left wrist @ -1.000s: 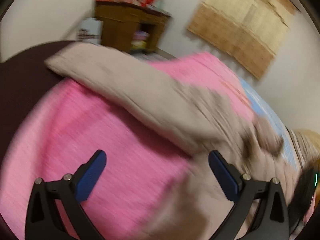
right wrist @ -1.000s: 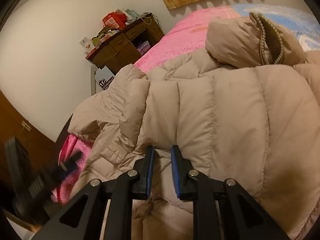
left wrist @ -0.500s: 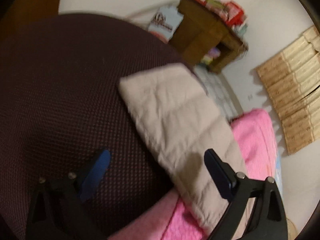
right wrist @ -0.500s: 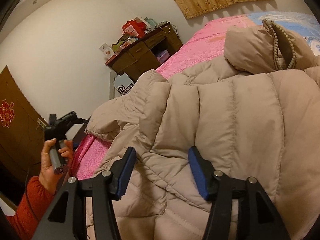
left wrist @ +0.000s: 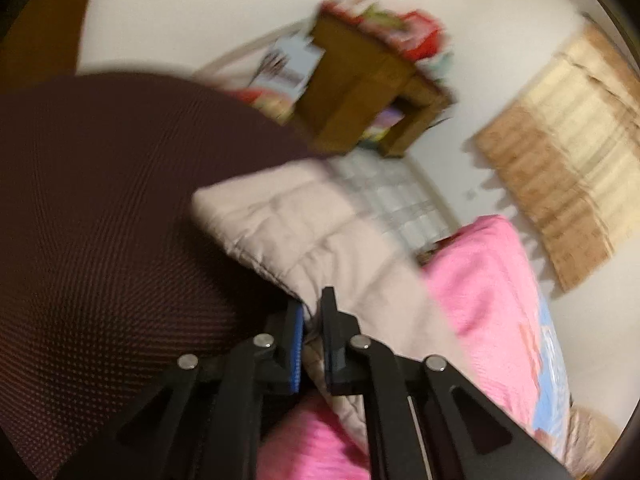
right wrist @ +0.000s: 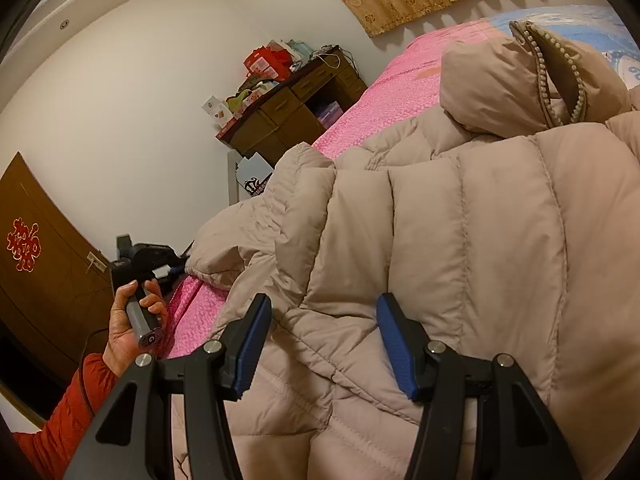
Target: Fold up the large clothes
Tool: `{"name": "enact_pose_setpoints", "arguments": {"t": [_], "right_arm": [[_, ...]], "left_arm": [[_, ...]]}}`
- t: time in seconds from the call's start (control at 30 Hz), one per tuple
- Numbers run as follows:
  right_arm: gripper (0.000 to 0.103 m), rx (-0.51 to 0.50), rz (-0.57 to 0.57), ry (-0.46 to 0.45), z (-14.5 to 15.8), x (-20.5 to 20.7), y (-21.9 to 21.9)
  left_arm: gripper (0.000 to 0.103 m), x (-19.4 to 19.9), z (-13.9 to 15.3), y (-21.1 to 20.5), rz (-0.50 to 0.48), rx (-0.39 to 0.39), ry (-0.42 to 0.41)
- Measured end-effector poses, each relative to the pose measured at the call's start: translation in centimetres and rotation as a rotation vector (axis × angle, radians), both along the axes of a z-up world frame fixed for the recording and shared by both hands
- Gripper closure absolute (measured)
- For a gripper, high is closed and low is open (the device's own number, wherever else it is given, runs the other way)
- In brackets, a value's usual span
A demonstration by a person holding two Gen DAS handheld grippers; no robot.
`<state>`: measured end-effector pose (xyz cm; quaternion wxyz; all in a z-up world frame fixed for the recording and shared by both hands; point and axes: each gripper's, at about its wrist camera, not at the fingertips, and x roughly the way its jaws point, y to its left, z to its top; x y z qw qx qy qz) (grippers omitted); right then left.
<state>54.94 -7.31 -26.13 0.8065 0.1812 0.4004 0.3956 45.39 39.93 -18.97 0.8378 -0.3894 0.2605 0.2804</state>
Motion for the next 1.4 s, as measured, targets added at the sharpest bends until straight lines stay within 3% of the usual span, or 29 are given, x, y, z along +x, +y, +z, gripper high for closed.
{"name": "enact_pose_setpoints", "arguments": {"t": [0.1, 0.17, 0.27, 0.33, 0.5, 0.6, 0.73, 0.83, 0.87, 0.9, 0.97, 1.0, 1.07, 1.1, 1.17, 1.27, 1.4], "right_arm": [[0.047, 0.009, 0.000, 0.001, -0.2, -0.1, -0.3], [0.047, 0.034, -0.010, 0.009, -0.1, 0.0, -0.9], [0.047, 0.094, -0.074, 0.049, 0.2, 0.0, -2.6], [0.047, 0.116, -0.114, 0.074, 0.7, -0.2, -4.0], [0.047, 0.161, -0.263, 0.090, 1.6, -0.9, -9.3], [0.047, 0.149, -0.353, 0.108, 1.6, -1.1, -12.2], [0.046, 0.146, -0.392, 0.150, 0.6, -0.9, -14.0], [0.046, 0.156, -0.387, 0.175, 0.3, -0.7, -14.0], [0.046, 0.155, -0.380, 0.182, 0.4, -0.5, -13.9], [0.045, 0.161, -0.372, 0.191, 0.6, -0.2, -14.0], [0.043, 0.247, -0.335, 0.207, 1.5, 0.5, -13.9], [0.042, 0.282, -0.319, 0.202, 2.0, 0.4, -13.8], [0.023, 0.307, -0.287, 0.176, 3.4, 0.6, -12.6], [0.020, 0.305, -0.270, 0.161, 4.1, 1.1, -11.7], [0.019, 0.279, -0.222, 0.149, 5.0, 2.5, -9.3], [0.019, 0.203, -0.161, 0.158, 5.0, 4.9, -5.8], [0.019, 0.044, -0.151, 0.158, 2.9, 7.8, -1.4]], "left_arm": [[0.097, 1.2, 4.3, -4.5, -0.131, 0.136, -0.092], [0.097, 2.0, 7.4, -9.7, -0.271, 0.247, -0.156], [0.097, 2.8, 9.8, -17.5, -0.459, 0.387, -0.212], [0.097, 2.3, 10.2, -21.9, -0.576, 0.433, -0.245], [0.097, 1.5, 7.9, -31.6, -0.821, 0.473, -0.234], [0.097, 1.9, 4.7, -35.1, -0.897, 0.478, -0.149], [0.097, 1.9, 1.0, -36.5, -0.983, 0.389, -0.008], [0.094, -0.6, 1.5, -34.8, -0.971, 0.356, -0.030], [0.081, -1.9, 2.1, -34.0, -0.954, 0.347, -0.042], [0.057, -3.3, 2.7, -32.2, -0.903, 0.327, -0.064], [0.025, -4.4, 2.7, -29.4, -0.788, 0.311, -0.100], [0.025, -5.5, 2.6, -27.8, -0.712, 0.313, -0.113], [0.025, -6.9, 1.5, -25.0, -0.617, 0.286, -0.114], [0.025, -7.1, 1.0, -24.3, -0.596, 0.271, -0.114], [0.025, -7.0, -1.1, -23.3, -0.548, 0.203, -0.097], [0.026, -6.4, -4.1, -21.4, -0.517, 0.024, -0.071], [0.026, -6.7, -4.5, -21.0, -0.496, -0.018, -0.114]]}}
